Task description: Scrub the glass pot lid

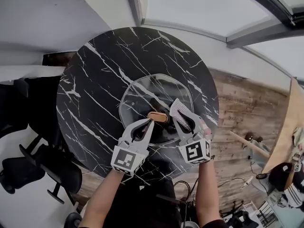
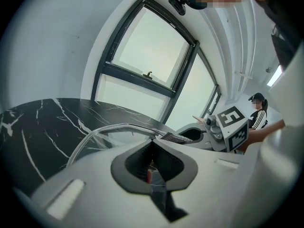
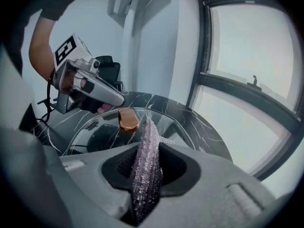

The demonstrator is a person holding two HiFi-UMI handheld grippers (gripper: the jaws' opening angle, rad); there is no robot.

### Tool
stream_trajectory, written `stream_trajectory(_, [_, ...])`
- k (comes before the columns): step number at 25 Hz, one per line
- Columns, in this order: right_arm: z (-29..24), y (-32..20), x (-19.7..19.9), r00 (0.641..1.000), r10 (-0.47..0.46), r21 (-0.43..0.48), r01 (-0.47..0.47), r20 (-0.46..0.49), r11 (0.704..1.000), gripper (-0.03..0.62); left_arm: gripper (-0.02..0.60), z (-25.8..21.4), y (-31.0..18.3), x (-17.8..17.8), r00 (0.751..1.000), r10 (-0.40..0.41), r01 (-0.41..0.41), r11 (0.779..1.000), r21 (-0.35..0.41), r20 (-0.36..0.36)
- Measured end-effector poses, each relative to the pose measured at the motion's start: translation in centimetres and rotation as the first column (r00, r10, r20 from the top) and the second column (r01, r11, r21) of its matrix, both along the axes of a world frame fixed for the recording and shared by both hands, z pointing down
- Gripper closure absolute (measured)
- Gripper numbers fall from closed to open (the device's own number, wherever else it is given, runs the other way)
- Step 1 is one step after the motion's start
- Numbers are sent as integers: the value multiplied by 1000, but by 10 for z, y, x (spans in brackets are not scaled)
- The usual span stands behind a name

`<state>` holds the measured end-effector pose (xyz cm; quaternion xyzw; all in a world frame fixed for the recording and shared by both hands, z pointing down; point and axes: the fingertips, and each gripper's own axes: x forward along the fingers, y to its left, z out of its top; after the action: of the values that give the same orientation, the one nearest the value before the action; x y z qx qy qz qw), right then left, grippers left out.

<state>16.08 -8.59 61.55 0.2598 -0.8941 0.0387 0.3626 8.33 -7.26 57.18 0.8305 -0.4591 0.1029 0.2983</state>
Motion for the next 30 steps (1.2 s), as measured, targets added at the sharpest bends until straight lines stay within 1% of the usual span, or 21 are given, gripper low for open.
stream_trajectory(5, [3, 21, 6, 1000, 31, 0, -31, 5, 1000, 514, 578, -5, 5, -2, 1000, 2, -2, 1000, 3, 9])
stream_trajectory(8, [0, 35, 6, 999, 52, -9, -52, 10, 999, 514, 578, -10, 12, -4, 1000, 1, -1, 1000, 19, 12])
stream_trajectory(13, [-6, 46, -7, 998, 67, -8, -66, 18, 998, 514, 578, -22, 15, -18, 999, -39, 39, 998, 59, 8])
stream_trajectory(18, [-5, 70, -15, 996, 93, -10, -93, 11, 996, 514, 578, -24, 37, -26, 999, -40, 40, 998, 58, 5])
stream_trajectory(22, [-2, 76, -20, 992, 123, -4, -123, 0, 992, 513, 578, -30, 46, -37, 999, -50, 50, 996, 76, -2])
stream_trajectory(27, [-2, 81, -32, 987, 162, -3, -162, -14, 987, 513, 578, -31, 57, -49, 999, -47, 47, 996, 70, 4])
stream_trajectory(30, [2, 83, -37, 984, 179, 11, -178, -26, 984, 513, 578, -32, 61, -59, 998, -66, 66, 994, 84, -5])
